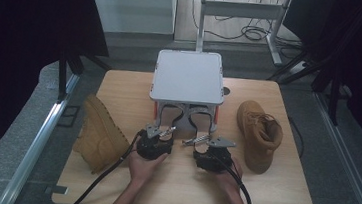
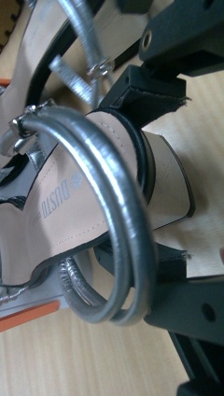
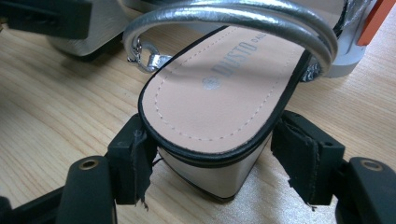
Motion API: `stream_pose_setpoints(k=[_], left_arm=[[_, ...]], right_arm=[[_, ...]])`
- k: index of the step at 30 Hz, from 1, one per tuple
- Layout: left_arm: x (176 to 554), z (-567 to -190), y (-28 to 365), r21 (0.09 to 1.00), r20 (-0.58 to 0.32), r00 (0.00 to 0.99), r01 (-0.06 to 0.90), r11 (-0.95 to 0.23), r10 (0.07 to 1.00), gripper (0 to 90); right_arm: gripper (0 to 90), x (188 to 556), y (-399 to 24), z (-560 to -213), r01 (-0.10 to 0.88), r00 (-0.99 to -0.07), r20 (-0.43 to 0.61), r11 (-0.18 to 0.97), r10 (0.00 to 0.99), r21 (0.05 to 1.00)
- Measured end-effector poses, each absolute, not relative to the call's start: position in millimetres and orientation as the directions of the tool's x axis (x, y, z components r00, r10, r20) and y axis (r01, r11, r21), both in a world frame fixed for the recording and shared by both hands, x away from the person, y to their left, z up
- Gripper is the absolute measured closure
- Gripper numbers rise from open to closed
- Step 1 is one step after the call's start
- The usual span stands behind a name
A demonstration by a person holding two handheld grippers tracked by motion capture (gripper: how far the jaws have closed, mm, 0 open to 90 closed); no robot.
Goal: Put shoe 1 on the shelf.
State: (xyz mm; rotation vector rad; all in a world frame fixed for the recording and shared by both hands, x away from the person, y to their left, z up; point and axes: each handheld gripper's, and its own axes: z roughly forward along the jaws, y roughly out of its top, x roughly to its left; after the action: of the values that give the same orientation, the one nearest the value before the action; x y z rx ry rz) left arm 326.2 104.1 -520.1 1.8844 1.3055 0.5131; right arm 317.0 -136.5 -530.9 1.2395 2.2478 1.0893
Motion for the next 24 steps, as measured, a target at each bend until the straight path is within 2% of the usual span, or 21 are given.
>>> stream_pose_setpoints(k=[24], left_arm=[[369,-519,85,0.798,-0.096,0.305,0.593,-0.110,0.948,37.0]], right_arm=[[32.5,317,-137,-530,0.565,-0.550,0.063,0.315,0.833,0.762]])
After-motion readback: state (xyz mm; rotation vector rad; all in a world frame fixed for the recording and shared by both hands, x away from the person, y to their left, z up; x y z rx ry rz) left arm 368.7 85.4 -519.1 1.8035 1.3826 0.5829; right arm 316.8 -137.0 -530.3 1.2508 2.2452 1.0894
